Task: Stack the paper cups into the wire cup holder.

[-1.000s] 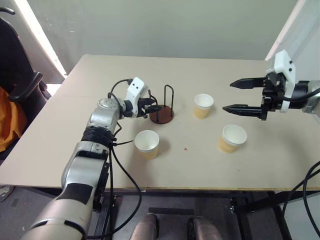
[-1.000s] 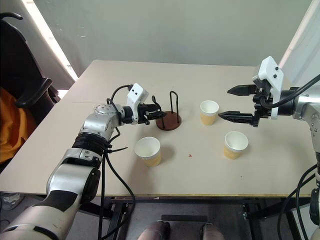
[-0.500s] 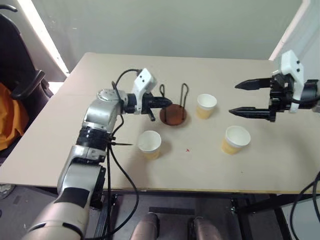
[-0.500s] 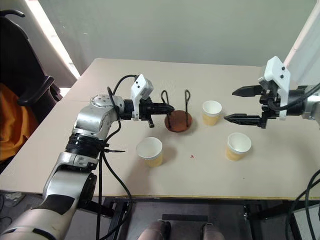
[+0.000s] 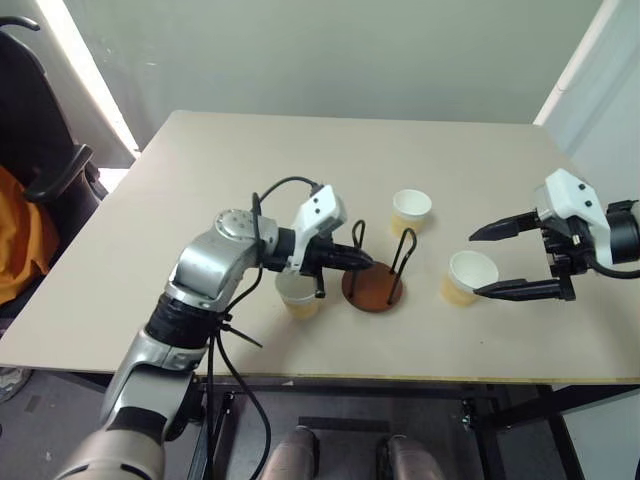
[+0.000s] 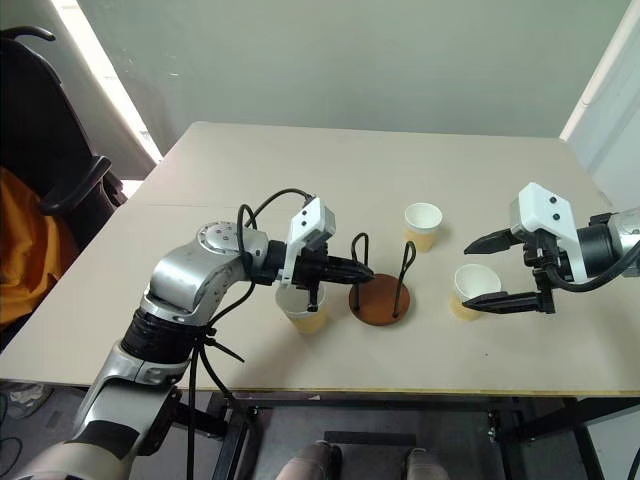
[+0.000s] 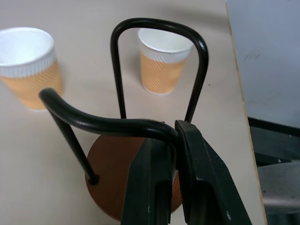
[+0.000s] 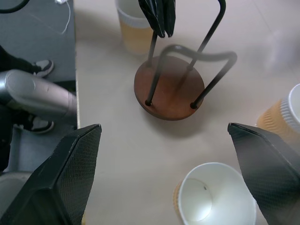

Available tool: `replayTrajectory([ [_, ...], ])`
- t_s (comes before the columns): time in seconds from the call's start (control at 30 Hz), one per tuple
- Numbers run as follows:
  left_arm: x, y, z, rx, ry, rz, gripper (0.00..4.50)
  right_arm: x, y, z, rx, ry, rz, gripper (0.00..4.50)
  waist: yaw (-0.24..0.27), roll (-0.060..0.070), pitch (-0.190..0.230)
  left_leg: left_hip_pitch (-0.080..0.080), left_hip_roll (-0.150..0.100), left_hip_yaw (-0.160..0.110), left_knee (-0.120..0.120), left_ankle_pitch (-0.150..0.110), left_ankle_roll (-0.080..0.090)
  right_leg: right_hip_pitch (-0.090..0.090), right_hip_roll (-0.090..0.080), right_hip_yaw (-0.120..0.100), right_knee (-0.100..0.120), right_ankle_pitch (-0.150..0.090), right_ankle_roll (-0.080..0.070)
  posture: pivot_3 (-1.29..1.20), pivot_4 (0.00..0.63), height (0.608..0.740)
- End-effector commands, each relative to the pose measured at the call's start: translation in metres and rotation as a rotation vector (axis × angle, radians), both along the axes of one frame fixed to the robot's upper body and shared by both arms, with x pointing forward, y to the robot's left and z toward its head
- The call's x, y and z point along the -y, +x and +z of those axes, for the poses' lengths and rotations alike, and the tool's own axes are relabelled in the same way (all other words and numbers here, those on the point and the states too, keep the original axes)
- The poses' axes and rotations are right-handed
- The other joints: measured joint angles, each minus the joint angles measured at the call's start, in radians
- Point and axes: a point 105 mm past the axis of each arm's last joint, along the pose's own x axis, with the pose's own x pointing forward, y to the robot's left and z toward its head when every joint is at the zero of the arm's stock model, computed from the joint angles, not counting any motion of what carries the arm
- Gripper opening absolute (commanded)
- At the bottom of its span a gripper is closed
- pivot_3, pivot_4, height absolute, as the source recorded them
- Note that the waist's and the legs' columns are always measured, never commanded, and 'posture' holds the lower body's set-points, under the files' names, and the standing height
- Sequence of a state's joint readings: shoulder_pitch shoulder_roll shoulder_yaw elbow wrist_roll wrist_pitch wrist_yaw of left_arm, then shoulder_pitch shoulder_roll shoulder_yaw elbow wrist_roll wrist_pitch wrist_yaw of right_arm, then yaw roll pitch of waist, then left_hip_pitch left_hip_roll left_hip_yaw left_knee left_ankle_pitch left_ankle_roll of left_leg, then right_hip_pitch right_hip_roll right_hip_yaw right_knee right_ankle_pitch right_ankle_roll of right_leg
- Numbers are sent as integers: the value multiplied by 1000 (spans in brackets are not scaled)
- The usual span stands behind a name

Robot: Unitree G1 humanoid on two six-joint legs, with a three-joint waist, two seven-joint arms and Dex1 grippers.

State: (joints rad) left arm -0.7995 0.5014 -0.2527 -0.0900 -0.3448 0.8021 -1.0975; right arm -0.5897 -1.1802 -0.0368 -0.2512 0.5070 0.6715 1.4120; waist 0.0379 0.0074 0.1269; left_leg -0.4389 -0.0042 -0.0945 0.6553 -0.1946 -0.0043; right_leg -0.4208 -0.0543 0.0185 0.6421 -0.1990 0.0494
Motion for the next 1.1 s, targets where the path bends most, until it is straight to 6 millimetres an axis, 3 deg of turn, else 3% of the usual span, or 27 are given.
replayTrajectory([
  [0.03,6,-3,4,46,-13,11,14,-1,0,7,51,-22,-2,4500,0,0,0,1,0,0,0,0,0,1,0,1,0,0,0,0,150,740],
  [0.33,11,-11,-15,-18,20,9,14,1,3,6,57,-35,-10,4500,-1,0,0,3,-1,2,0,-1,1,2,1,6,-1,-1,2,0,150,740],
  [0.6,10,-15,-14,-29,50,-9,2623,6,5,2,52,-59,-26,4500,-1,0,0,3,-2,3,-1,-1,1,2,1,8,-1,-2,4,0,150,740],
  [0.73,-1,-19,-2,46,72,-58,3982,13,8,-5,42,-103,-54,4500,-1,0,0,3,-2,3,-2,-2,1,2,1,8,-2,-3,4,0,150,740],
  [0.9,-20,-18,21,185,119,-90,3982,24,14,-21,26,-185,-81,4500,-1,0,0,3,-2,2,-2,-2,2,2,1,9,-3,-3,4,0,150,740],
  [1.0,-44,-13,28,313,233,-68,3982,18,17,-26,12,-170,-68,4500,-5,0,0,3,-2,2,-4,-2,2,2,1,9,-3,-3,4,0,150,740],
  [1.1,-70,-18,35,336,289,-49,3982,18,19,-37,-8,-195,-76,4500,-11,-1,0,4,-2,2,-6,-2,2,1,2,9,-5,-3,3,0,150,740],
])
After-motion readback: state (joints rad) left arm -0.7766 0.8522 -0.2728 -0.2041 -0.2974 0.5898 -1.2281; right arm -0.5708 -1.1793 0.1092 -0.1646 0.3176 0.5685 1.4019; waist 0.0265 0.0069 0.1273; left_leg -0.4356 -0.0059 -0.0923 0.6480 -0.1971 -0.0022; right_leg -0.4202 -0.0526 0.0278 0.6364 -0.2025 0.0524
